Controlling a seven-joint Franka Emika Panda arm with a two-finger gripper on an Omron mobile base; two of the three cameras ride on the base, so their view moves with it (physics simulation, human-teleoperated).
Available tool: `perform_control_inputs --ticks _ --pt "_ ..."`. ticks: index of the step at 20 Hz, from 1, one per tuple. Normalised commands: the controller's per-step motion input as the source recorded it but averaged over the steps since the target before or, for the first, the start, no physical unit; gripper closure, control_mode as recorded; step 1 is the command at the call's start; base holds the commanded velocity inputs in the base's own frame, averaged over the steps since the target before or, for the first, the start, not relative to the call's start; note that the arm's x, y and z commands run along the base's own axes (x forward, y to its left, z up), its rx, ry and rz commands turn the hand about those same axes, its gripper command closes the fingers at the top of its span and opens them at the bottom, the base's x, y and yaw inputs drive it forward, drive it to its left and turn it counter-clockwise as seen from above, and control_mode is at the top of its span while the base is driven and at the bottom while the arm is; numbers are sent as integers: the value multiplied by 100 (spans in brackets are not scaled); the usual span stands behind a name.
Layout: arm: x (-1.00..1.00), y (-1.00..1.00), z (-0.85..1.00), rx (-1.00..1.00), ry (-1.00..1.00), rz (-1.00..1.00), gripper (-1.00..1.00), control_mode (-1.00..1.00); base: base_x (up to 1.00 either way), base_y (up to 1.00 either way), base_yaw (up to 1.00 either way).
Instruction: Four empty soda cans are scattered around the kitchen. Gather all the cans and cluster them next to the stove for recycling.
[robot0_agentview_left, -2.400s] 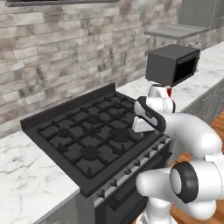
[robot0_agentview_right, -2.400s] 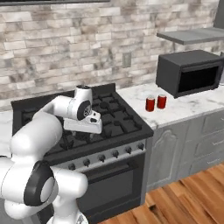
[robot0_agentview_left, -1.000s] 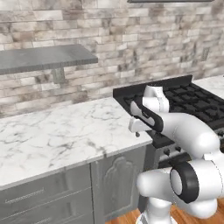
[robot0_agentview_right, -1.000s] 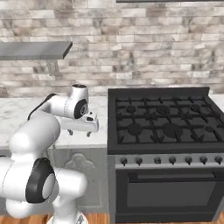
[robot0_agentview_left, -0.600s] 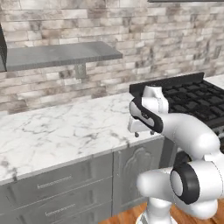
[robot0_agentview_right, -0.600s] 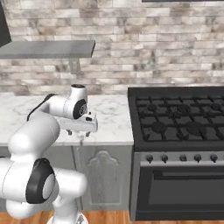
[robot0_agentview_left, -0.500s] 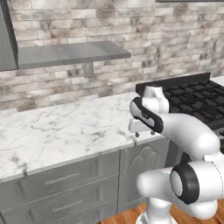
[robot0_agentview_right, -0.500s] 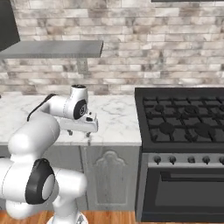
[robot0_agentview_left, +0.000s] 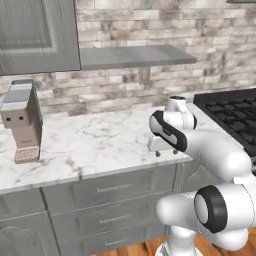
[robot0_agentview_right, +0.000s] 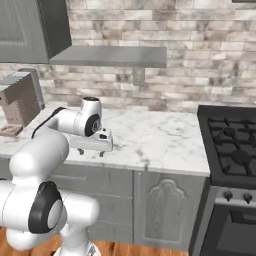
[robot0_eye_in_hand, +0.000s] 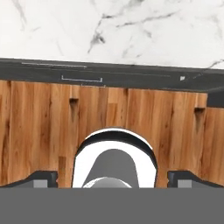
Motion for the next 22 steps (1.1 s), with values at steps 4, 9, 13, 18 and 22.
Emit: perform_control_inputs --ticks 4,9,13,18,22 --pt "0 0 0 0 0 0 -100 100 -27 67 8" --pt "0 0 0 0 0 0 -100 100 -23 70 0" --pt "0 0 0 0 0 0 -100 100 -19 71 0" --pt "0 0 0 0 0 0 -100 100 -15 71 0" --pt "0 0 0 0 0 0 -100 100 -9 72 0"
